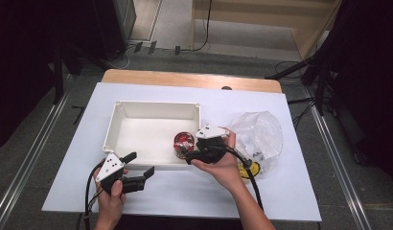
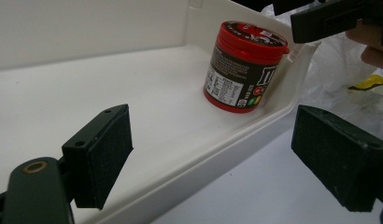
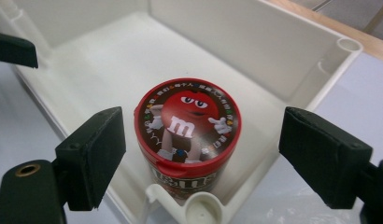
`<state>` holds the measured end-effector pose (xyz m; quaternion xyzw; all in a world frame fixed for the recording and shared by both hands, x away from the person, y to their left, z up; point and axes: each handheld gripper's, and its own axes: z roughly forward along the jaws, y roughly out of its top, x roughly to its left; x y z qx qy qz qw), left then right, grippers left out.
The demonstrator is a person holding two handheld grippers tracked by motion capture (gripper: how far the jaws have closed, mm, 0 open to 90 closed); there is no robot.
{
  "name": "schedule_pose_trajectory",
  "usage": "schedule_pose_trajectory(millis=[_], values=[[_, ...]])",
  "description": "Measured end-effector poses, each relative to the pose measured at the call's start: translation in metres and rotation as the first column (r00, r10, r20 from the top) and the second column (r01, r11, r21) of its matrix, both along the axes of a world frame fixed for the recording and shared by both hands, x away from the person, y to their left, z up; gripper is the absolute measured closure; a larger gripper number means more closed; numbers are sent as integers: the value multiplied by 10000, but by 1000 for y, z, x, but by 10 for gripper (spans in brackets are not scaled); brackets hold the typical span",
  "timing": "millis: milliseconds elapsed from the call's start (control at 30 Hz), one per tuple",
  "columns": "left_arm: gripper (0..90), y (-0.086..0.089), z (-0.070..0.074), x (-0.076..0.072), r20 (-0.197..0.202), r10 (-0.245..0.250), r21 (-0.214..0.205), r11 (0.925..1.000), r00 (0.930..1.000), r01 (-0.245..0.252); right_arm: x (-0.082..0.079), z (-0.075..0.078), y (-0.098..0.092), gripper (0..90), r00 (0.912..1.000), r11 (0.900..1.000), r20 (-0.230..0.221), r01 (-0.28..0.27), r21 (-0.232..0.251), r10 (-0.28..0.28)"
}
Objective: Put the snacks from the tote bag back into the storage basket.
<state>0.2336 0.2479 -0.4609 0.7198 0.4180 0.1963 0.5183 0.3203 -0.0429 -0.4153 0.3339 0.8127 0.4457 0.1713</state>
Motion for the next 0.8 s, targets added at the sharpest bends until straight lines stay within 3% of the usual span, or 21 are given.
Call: schedule_pose_trajectory(millis=[267,800], values=[[128,-1,0,0,20,14,15,10000,10000,-15,-3,4,-20,143,9988,9979,238,418,501,-430],[128,-3,-1,0,61,-9,171,9999,10000,8,-9,8,-57,142,9921,9894,465,1115,928,-1162]])
